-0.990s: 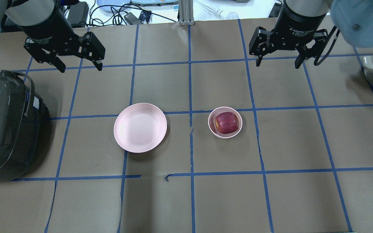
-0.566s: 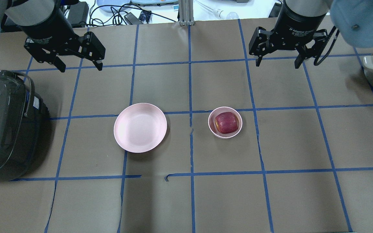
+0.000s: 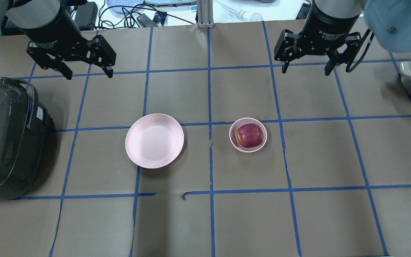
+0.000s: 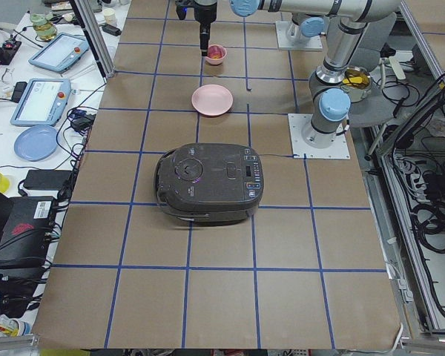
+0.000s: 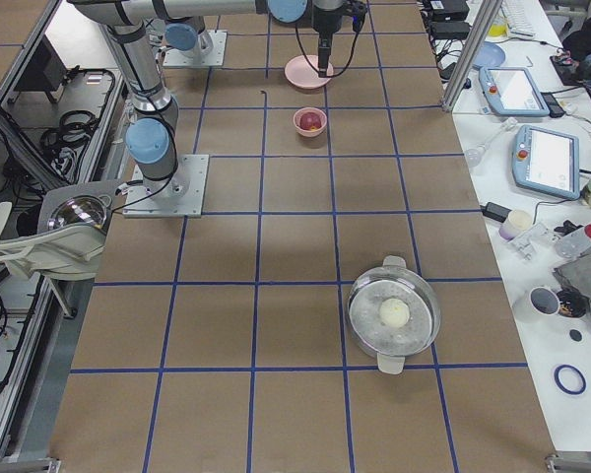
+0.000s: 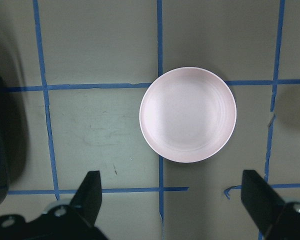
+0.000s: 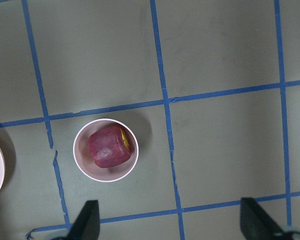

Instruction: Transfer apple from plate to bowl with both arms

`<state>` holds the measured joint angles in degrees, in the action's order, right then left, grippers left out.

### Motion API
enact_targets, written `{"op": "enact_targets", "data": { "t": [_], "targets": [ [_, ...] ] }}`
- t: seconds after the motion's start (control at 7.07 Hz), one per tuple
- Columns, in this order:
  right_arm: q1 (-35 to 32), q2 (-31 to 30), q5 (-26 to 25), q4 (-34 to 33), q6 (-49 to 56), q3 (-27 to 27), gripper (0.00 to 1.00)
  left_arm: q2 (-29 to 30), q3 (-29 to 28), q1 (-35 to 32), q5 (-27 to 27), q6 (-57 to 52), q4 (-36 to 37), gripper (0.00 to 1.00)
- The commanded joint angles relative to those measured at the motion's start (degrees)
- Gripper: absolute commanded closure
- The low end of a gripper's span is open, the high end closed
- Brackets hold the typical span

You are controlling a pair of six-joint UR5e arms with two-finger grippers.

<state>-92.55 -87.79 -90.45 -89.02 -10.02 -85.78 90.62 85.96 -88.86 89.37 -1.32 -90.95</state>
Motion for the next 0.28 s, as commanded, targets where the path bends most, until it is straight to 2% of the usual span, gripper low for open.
{"op": "enact_targets", "data": {
  "t": [0.0, 0.14],
  "targets": [
    [0.0, -0.1, -0.1, 0.2, 0.0, 0.0, 0.00, 0.0, -0.1, 0.0, -0.1, 0.0, 0.1, 0.00],
    [0.0, 0.1, -0.1, 0.2, 0.0, 0.0, 0.00, 0.0, 0.0, 0.0, -0.1, 0.0, 0.1, 0.00]
  ]
}}
